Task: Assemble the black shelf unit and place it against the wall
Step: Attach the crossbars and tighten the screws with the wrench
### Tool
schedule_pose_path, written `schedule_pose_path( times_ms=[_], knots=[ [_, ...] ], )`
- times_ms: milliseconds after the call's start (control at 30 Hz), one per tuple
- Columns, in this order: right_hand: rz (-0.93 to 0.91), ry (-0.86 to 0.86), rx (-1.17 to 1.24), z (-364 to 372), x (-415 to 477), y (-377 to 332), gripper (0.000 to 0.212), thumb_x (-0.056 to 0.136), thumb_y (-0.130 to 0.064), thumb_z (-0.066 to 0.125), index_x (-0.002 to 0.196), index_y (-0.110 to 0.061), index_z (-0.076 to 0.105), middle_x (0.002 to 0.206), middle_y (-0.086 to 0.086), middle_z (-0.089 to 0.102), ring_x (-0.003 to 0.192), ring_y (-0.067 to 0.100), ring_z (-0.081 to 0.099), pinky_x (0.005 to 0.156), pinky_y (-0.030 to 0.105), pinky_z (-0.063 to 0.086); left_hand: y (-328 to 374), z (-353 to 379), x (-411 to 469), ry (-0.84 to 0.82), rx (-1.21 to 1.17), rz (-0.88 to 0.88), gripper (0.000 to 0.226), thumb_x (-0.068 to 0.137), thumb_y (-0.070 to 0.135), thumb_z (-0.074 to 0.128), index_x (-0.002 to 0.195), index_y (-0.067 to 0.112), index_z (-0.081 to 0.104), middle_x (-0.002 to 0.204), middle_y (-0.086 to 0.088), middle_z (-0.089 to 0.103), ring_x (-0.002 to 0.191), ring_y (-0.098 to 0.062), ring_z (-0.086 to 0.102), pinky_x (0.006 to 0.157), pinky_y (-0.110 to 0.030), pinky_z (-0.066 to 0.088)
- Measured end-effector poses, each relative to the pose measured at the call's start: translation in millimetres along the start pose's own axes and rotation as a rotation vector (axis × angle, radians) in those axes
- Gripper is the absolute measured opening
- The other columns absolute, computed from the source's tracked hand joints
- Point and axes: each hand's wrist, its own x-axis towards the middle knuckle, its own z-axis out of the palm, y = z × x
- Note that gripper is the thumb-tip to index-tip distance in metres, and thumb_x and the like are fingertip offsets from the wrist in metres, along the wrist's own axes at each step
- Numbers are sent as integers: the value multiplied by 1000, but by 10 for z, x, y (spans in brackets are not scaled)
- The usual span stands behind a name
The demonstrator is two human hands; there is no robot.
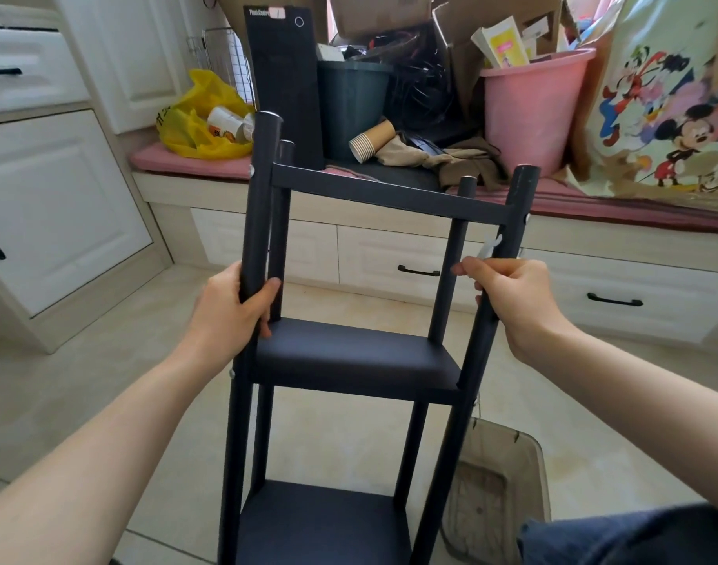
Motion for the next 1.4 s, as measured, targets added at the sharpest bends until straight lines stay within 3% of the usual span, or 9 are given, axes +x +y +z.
schedule_pose_path(
  times_ms=[133, 433, 667, 867, 1000, 1067, 1133, 1267, 1400],
  knots=[
    [-38, -23, -3, 25, -26, -17, 19, 92, -25, 68, 75, -25, 77, 103, 9, 69, 101, 17, 60, 104, 50, 46, -59, -25, 13, 38, 89, -3, 21, 98, 27, 63, 81, 18, 54, 63, -3, 66, 51, -16, 66, 58, -32, 48],
    [-189, -106, -93, 89, -51, 11, 18, 91, -25, 69, 77, -28, 79, 113, -2, 59, 108, 17, 57, 98, 45, 50, -187, -78, -2, 112, 234, -76, 25, 96, 37, 62, 76, 23, 57, 64, 10, 68, 65, -19, 67, 68, -46, 57],
    [-320, -183, -139, 139, -156, -75, 17, 92, -18, 68, 80, -21, 79, 98, -8, 52, 91, -7, 52, 81, 7, 40, -274, -129, 27, 143, 314, -130, 26, 96, 39, 63, 76, 24, 62, 68, 13, 68, 68, -19, 67, 69, -46, 59],
    [-408, -303, -102, 249, -274, -213, 13, 91, -22, 69, 87, -23, 81, 101, -2, 55, 97, 5, 53, 81, 10, 41, -327, -208, 132, 114, 236, -284, 27, 97, 31, 63, 108, 10, 50, 101, -10, 67, 92, -35, 66, 82, -49, 55],
    [-462, -455, -56, 342, -354, -338, 13, 90, -30, 67, 93, -31, 80, 94, -19, 60, 102, 5, 54, 85, 18, 44, -287, -126, 36, 128, 301, -360, 70, 94, 13, 63, 147, -6, 22, 143, -25, 39, 124, -46, 47, 92, -46, 42],
    [-472, -494, -29, 397, -374, -385, 14, 91, -27, 66, 94, -29, 80, 96, -15, 64, 108, 9, 56, 89, 19, 44, -261, -82, -15, 74, 327, -387, 97, 95, 16, 64, 155, -6, -9, 159, -25, 18, 140, -44, 32, 108, -47, 34],
    [-465, -534, 18, 436, -383, -428, 15, 92, -24, 65, 95, -25, 80, 100, -7, 65, 110, 9, 57, 90, 18, 45, -206, -62, -35, 18, 342, -405, 105, 94, 22, 65, 155, -2, -17, 165, -21, 3, 147, -42, 21, 118, -50, 27],
    [-433, -590, 63, 494, -376, -512, 18, 93, -25, 63, 97, -21, 80, 111, -6, 70, 118, 4, 58, 98, 24, 47, 15, -53, -123, -178, 379, -322, 107, 89, 33, 73, 161, 13, -4, 168, -12, 6, 154, -33, 11, 122, -47, 21],
    [-448, -605, 74, 567, -393, -562, 18, 95, -22, 62, 98, -18, 79, 114, -6, 71, 120, 0, 57, 100, 25, 47, 379, 4, -378, -641, -115, -306, 87, 87, 35, 76, 157, 36, 25, 159, 16, 34, 148, -10, 30, 112, -29, 28]
  ],
)
